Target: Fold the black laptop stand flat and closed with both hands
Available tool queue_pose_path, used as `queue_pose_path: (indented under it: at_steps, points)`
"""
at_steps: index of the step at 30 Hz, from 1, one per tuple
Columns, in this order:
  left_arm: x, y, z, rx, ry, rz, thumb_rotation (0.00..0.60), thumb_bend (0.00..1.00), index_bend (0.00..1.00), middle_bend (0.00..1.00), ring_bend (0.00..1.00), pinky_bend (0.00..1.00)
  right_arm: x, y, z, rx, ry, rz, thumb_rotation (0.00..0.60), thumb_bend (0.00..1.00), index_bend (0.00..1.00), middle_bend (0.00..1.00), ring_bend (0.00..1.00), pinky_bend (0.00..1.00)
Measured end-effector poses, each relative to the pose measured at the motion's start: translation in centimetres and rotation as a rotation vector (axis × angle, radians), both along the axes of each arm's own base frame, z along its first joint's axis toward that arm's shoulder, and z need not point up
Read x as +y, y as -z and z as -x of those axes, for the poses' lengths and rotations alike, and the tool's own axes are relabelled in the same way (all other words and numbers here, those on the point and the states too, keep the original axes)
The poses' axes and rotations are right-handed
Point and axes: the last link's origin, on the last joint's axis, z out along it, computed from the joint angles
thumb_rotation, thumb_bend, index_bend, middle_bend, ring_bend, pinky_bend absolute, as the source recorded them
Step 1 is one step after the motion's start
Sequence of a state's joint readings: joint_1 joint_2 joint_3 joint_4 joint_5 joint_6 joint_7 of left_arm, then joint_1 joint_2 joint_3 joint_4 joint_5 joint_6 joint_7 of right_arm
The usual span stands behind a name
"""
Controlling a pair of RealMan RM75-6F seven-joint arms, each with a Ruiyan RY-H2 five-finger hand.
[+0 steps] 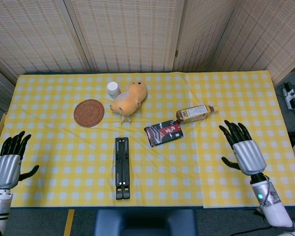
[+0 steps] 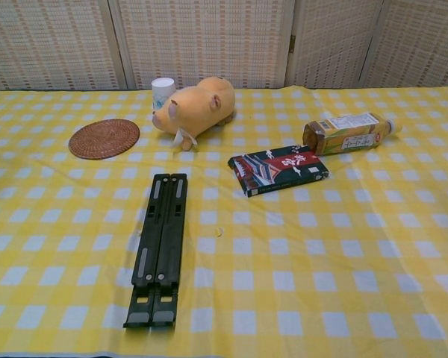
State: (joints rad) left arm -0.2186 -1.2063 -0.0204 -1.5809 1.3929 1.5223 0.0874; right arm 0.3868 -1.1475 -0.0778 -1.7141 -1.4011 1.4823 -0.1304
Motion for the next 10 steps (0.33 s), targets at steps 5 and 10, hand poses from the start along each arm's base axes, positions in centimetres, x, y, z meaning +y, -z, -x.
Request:
queue_pose_path:
  at_steps: [5, 10]
  points:
    - [-2.6, 0.0, -0.4, -0.007, 0.018, -0.005, 0.6, 0.24, 0.09, 0.0, 0.0, 0.0, 3.3, -1.7, 3.4, -0.02, 0.073, 0.065, 0.6, 0.24, 0.0, 0.0, 0.0, 0.0]
    - [-4.4, 0.3, -0.6, -0.003, 0.016, 0.0, 0.6, 0.24, 0.09, 0.0, 0.0, 0.0, 5.5, -2.0, 4.7, -0.027, 0.103, 0.09, 0.6, 0.24, 0.0, 0.0, 0.0, 0.0]
